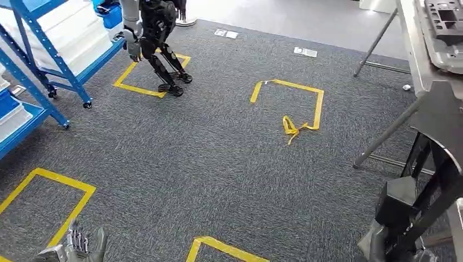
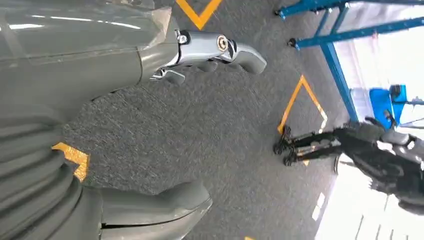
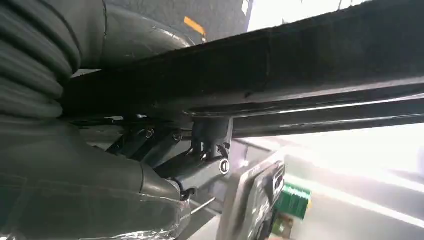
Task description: Take the parts from the cabinet and place them on the table.
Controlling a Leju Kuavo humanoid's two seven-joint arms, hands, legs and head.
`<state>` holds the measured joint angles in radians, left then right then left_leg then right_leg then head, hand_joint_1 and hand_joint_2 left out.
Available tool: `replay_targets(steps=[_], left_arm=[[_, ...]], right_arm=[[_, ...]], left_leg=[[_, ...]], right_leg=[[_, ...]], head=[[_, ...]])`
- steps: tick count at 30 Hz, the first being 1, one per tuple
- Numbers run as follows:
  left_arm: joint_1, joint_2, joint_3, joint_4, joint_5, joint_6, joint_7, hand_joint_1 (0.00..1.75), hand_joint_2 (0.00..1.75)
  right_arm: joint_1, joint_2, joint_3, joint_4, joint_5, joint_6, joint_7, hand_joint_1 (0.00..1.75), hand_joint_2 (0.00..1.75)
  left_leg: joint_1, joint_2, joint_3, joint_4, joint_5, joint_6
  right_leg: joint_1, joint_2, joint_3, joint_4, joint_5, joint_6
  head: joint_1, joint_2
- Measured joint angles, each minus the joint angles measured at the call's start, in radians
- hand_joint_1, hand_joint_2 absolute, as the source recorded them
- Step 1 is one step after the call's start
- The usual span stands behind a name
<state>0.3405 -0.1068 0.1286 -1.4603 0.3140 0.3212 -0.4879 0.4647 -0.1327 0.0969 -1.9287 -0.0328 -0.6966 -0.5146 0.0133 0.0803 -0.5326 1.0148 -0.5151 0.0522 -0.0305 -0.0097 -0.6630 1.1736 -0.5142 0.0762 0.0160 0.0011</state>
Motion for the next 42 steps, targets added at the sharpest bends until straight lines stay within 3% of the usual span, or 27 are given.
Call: replay_targets(steps=[1,2,3,6,7,8,9,10,12,14,16,17,18,20,22,24,25,27,28,29,31,32,33,37,38,40,42], left_arm=[[0.002,-0.001,0.0,-0.003,0.0,0.0,0.0,0.0,1.75],[0.004,-0.001,0.002,-0.007,0.0,0.0,0.0,0.0,1.75],[0.009,-0.001,0.003,-0.011,0.0,0.0,0.0,0.0,1.75],[0.01,-0.002,0.004,-0.019,-0.002,0.0,0.001,0.0,1.75],[0.011,-0.005,0.004,-0.026,-0.007,-0.001,0.002,0.0,1.75],[0.011,-0.006,0.008,-0.03,-0.012,-0.005,0.005,0.0,1.75],[0.016,-0.009,0.011,-0.034,-0.018,-0.007,0.008,0.0,1.75],[0.023,-0.013,0.018,-0.038,-0.023,-0.008,0.01,0.0,1.75],[0.037,-0.018,0.033,-0.045,-0.027,-0.015,0.023,0.0,1.75],[0.047,-0.027,0.046,-0.054,-0.042,-0.025,0.032,0.0,1.75],[0.055,-0.043,0.063,-0.07,-0.069,-0.052,0.046,0.0,1.75],[0.059,-0.051,0.076,-0.077,-0.079,-0.063,0.052,0.0,1.75],[0.064,-0.059,0.085,-0.083,-0.092,-0.075,0.056,0.0,1.75],[0.069,-0.078,0.105,-0.094,-0.118,-0.103,0.062,0.0,1.75],[0.066,-0.095,0.128,-0.106,-0.145,-0.136,0.068,0.0,1.75],[0.068,-0.113,0.148,-0.115,-0.166,-0.164,0.074,0.0,1.75],[0.069,-0.127,0.16,-0.117,-0.172,-0.174,0.075,0.0,1.75],[0.069,-0.143,0.18,-0.117,-0.191,-0.197,0.077,0.0,1.75],[0.068,-0.149,0.189,-0.117,-0.198,-0.204,0.079,0.0,1.75],[0.067,-0.156,0.196,-0.117,-0.205,-0.212,0.081,0.0,1.75],[0.063,-0.168,0.201,-0.117,-0.215,-0.219,0.082,0.0,1.75],[0.061,-0.174,0.204,-0.117,-0.22,-0.221,0.082,0.0,1.75],[0.061,-0.178,0.208,-0.117,-0.221,-0.223,0.082,0.0,1.75],[0.051,-0.188,0.216,-0.117,-0.223,-0.224,0.084,0.0,1.75],[0.045,-0.19,0.217,-0.117,-0.224,-0.224,0.084,0.0,1.75],[0.042,-0.191,0.219,-0.117,-0.227,-0.225,0.085,0.0,1.75],[0.044,-0.193,0.221,-0.116,-0.229,-0.225,0.087,0.0,1.75]], right_arm=[[0.0,0.001,0.001,-0.002,0.0,0.0,0.0,1.69,1.75],[-0.001,0.002,0.002,-0.002,0.0,0.0,0.0,1.69,1.75],[-0.005,0.003,0.003,-0.002,0.0,0.0,0.002,1.69,1.75],[-0.003,0.006,0.004,-0.005,0.0,0.0,0.004,1.69,1.75],[-0.003,0.006,0.005,-0.007,0.0,0.0,0.004,1.69,1.75],[-0.003,0.007,0.006,-0.008,0.0,0.0,0.005,1.69,1.75],[-0.007,0.007,0.008,-0.008,-0.001,0.0,0.006,1.69,1.75],[-0.012,0.007,0.011,-0.008,-0.001,0.002,0.007,1.69,1.75],[-0.015,0.007,0.018,-0.007,0.0,0.003,0.009,1.69,1.75],[-0.015,0.007,0.02,-0.007,0.001,0.002,0.015,1.69,1.75],[-0.015,0.007,0.024,-0.007,0.001,0.002,0.019,1.69,1.75],[-0.015,0.007,0.026,-0.007,0.002,0.002,0.021,1.69,1.75],[-0.018,0.007,0.027,-0.007,0.001,0.002,0.022,1.69,1.75],[-0.016,0.006,0.028,-0.007,0.0,0.002,0.023,1.69,1.75],[-0.01,0.006,0.029,-0.007,-0.006,0.002,0.023,1.69,1.75],[-0.009,0.005,0.032,-0.007,-0.006,0.0,0.021,1.69,1.75],[-0.01,0.003,0.033,-0.007,-0.003,0.0,0.02,1.69,1.75],[-0.007,0.004,0.034,-0.007,0.005,0.0,0.022,1.69,1.75],[-0.003,0.004,0.035,-0.007,0.01,0.0,0.024,1.69,1.75],[0.001,0.004,0.036,-0.007,0.013,0.0,0.026,1.69,1.75],[0.004,0.003,0.037,-0.007,0.016,0.0,0.029,1.69,1.75],[0.004,0.003,0.037,-0.007,0.018,0.0,0.03,1.69,1.75],[0.003,0.003,0.037,-0.007,0.018,0.0,0.03,1.69,1.75],[0.016,0.002,0.035,-0.008,0.021,0.0,0.033,1.69,1.75],[0.02,0.002,0.035,-0.013,0.024,0.0,0.034,1.69,1.75],[0.019,0.004,0.035,-0.017,0.027,0.0,0.035,1.69,1.75],[0.019,0.005,0.035,-0.019,0.03,0.0,0.035,1.69,1.75]], left_leg=[[0.001,0.009,0.004,0.0,-0.003,-0.005],[-0.005,0.015,0.011,0.001,-0.006,-0.01],[-0.01,0.026,0.016,0.002,-0.015,-0.023],[-0.006,0.056,0.032,-0.01,-0.016,-0.037],[-0.001,0.05,0.033,-0.006,-0.022,-0.047],[0.002,-0.012,0.027,0.015,-0.041,-0.052],[0.004,-0.054,0.003,0.069,-0.082,-0.051],[0.003,-0.073,-0.032,0.145,-0.124,-0.05],[0.003,-0.084,-0.111,0.297,-0.182,-0.05],[0.004,-0.084,-0.121,0.289,-0.143,-0.047],[0.008,-0.101,-0.056,0.132,-0.042,-0.044],[0.015,-0.147,-0.024,0.058,-0.008,-0.042],[0.016,-0.189,-0.017,0.015,-0.005,-0.042],[0.006,-0.158,-0.019,0.023,-0.007,-0.035],[0.002,-0.133,-0.012,0.013,0.0,-0.014],[0.003,-0.107,-0.003,0.004,0.008,0.002],[0.0,-0.09,-0.003,0.004,0.007,0.005],[-0.004,-0.06,-0.006,0.004,0.005,0.007],[-0.005,-0.047,-0.006,0.004,0.004,0.006],[-0.005,-0.035,-0.006,0.004,0.003,0.006],[-0.004,-0.011,-0.001,0.004,-0.002,-0.001],[-0.004,-0.002,0.004,0.005,-0.005,-0.006],[-0.012,0.007,0.008,0.005,-0.01,-0.013],[-0.011,0.045,0.024,-0.001,-0.018,-0.033],[-0.003,0.031,0.018,0.008,-0.029,-0.043],[0.0,-0.059,-0.022,0.109,-0.096,-0.045],[0.0,-0.082,-0.107,0.281,-0.173,-0.047]], right_leg=[[-0.002,-0.029,0.06,-0.099,0.026,0.007],[-0.001,-0.082,0.093,-0.156,0.03,0.002],[0.012,-0.083,0.094,-0.156,0.037,-0.006],[0.02,-0.045,0.082,-0.154,0.036,-0.025],[0.006,-0.031,0.095,-0.16,0.042,-0.036],[-0.003,-0.019,0.092,-0.161,0.044,-0.039],[-0.002,-0.009,0.092,-0.161,0.048,-0.052],[0.0,0.003,0.09,-0.161,0.049,-0.059],[0.007,0.034,0.089,-0.16,0.048,-0.06],[0.008,0.062,0.091,-0.16,0.048,-0.06],[0.008,0.09,0.097,-0.159,0.047,-0.059],[0.007,0.103,0.096,-0.158,0.047,-0.058],[0.022,0.113,0.089,-0.146,0.043,-0.051],[0.015,0.135,0.079,-0.153,0.045,-0.039],[0.011,0.159,0.072,-0.16,0.05,-0.019],[0.014,0.065,0.046,-0.097,0.017,-0.028],[0.016,0.04,0.009,-0.021,-0.022,-0.035],[0.013,0.026,-0.06,0.119,-0.075,-0.037],[0.011,0.022,-0.073,0.148,-0.079,-0.031],[0.008,0.02,-0.062,0.129,-0.068,-0.022],[0.003,0.001,0.026,-0.031,-0.008,0.001],[0.002,-0.033,0.082,-0.127,0.019,0.008],[0.008,-0.071,0.092,-0.146,0.026,-0.001],[0.019,-0.028,0.082,-0.153,0.037,-0.026],[-0.003,-0.017,0.096,-0.16,0.04,-0.038],[0.001,0.0,0.095,-0.16,0.042,-0.055],[0.006,0.026,0.093,-0.16,0.043,-0.06]], head=[[0.001,0.0],[0.002,0.0],[0.002,0.0],[-0.004,0.0],[-0.004,0.0],[-0.01,0.0],[-0.012,0.0],[-0.013,0.0],[-0.013,0.0],[-0.013,0.0],[-0.013,0.0],[-0.013,0.0],[-0.013,0.0],[-0.008,0.0],[-0.008,0.0],[-0.006,0.0],[0.001,0.0],[0.001,0.0],[0.002,0.0],[0.0,0.0],[0.002,0.0],[0.002,0.0],[0.002,0.0],[0.0,0.0],[-0.003,0.0],[-0.01,0.0],[-0.014,0.0]])
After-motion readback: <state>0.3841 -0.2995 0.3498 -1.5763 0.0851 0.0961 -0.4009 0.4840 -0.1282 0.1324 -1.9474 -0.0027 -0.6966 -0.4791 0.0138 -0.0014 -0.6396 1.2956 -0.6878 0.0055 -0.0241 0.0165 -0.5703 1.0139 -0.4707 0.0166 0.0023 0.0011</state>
